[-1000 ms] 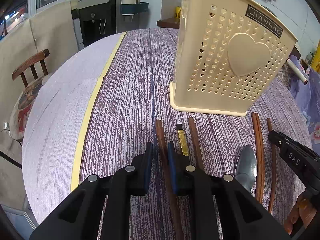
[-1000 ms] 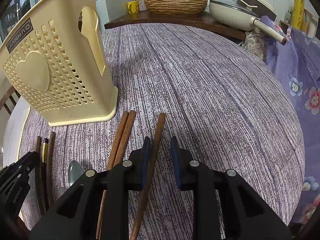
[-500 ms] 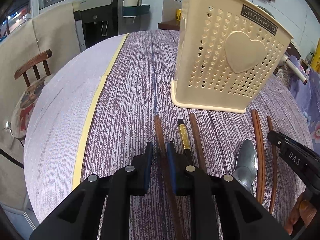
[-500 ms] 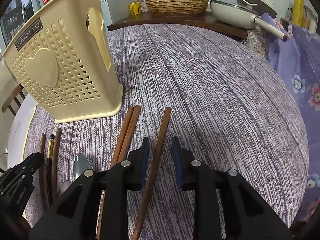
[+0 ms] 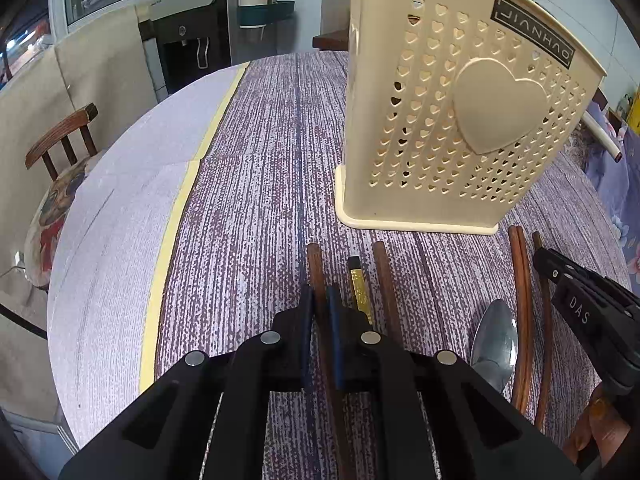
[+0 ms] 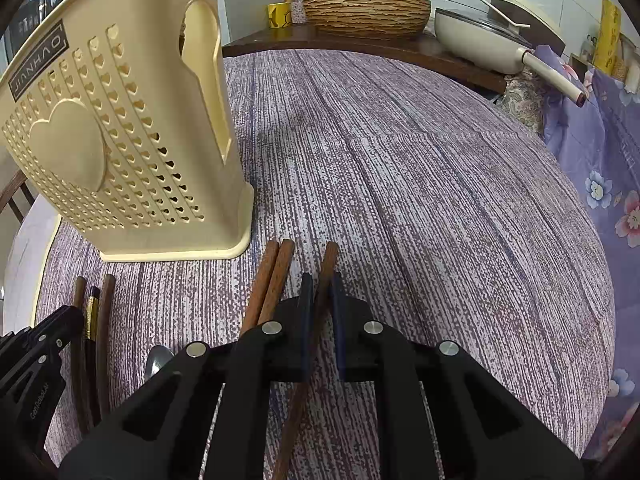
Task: Organize utensils
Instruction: 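Lift the chopsticks in both grippers toward the cream holder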
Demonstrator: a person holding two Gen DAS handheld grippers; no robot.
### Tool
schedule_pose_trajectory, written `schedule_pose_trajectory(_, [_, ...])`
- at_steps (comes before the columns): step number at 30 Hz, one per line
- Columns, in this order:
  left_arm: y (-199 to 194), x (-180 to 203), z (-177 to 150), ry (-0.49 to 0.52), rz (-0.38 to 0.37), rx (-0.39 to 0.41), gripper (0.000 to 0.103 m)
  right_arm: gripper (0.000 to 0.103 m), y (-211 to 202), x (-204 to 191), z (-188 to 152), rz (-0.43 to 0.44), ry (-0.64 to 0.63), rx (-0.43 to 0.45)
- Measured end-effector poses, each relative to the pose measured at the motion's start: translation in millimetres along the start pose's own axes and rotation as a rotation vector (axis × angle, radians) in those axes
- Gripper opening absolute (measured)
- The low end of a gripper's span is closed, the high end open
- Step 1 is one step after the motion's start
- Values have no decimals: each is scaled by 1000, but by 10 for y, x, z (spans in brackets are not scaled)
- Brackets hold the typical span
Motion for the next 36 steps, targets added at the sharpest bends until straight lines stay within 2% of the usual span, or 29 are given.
schedule_pose_trajectory(3, [-3, 0, -3, -3, -2, 0, 9, 10, -2, 9, -3, 15, 1, -2])
schedule_pose_trajectory(10, [-39, -28, -17, -31, -35, 2, 9, 9, -31, 38, -12, 117, 59, -7])
schedule_pose_trajectory(15, [-188, -19, 29, -44, -73, 39, 9, 9, -209, 137, 20, 208, 116, 37])
schedule_pose_trajectory(20, [-481, -22, 161, -54, -115, 102, 8, 8, -601, 167, 144, 276, 134, 123])
schedule_pose_trajectory(28, [-1072, 37, 422, -43, -179, 226, 8, 8, -1363, 207, 352, 337, 86, 266])
schedule_pose_trajectory(36, [-1436, -37, 560, -26, -221, 284, 8, 8, -1954, 268, 418, 383, 45, 342])
Point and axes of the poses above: each gripper's, at about its wrist camera, not at the fingertips, and y roughly the way its jaws point, x to its right, z to its top, the point moved 9 cm from there along y, roughly the way its jaws point, and after that the axes turned 2 degrees about -y, right-handed, at the moved point
